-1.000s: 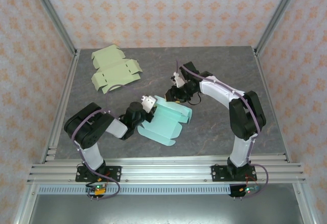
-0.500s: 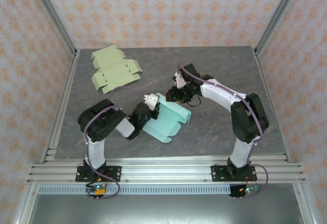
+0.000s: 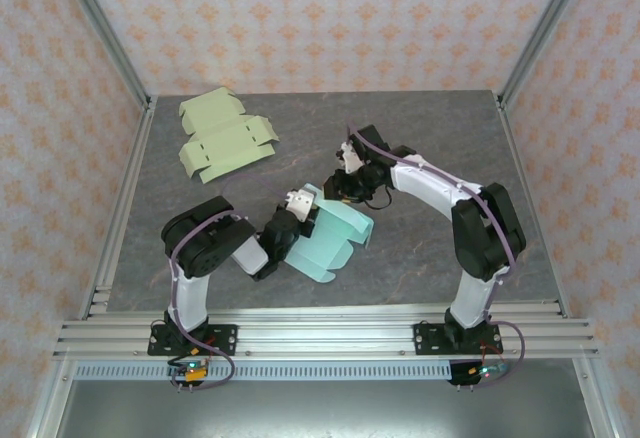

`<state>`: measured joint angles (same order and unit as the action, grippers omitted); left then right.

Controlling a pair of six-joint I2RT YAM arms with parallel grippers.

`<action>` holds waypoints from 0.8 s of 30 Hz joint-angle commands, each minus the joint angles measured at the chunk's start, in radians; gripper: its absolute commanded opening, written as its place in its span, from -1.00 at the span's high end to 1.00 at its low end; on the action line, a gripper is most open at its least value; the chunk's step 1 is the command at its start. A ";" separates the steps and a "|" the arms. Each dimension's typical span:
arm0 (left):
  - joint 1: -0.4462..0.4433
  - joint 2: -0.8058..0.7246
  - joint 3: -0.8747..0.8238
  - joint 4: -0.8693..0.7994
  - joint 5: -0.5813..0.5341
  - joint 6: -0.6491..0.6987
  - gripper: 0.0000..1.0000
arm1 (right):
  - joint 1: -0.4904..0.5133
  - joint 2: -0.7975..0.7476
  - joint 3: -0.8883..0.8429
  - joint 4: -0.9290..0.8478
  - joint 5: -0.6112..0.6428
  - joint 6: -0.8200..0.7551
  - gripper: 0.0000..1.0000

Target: Fold the paper box

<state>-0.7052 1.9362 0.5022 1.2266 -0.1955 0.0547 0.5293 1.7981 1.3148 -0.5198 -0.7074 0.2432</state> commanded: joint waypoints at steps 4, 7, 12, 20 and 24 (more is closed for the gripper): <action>0.001 -0.120 -0.004 -0.027 -0.039 0.016 0.72 | 0.009 0.026 -0.017 -0.042 0.012 0.012 0.32; 0.001 -0.106 0.001 -0.034 -0.056 0.024 1.00 | 0.010 0.036 -0.016 -0.042 0.001 0.007 0.32; -0.001 -0.061 -0.011 0.008 -0.121 0.028 1.00 | 0.009 0.024 -0.005 -0.053 0.018 -0.006 0.26; 0.004 0.038 0.001 0.055 -0.107 -0.011 1.00 | -0.004 -0.089 -0.069 0.009 0.038 -0.022 0.06; 0.004 0.052 -0.004 0.055 -0.102 -0.011 0.98 | -0.053 -0.164 -0.096 0.009 0.007 -0.056 -0.07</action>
<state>-0.7090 1.9499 0.4988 1.3369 -0.2596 0.0418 0.5003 1.7100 1.2423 -0.4763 -0.6743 0.2127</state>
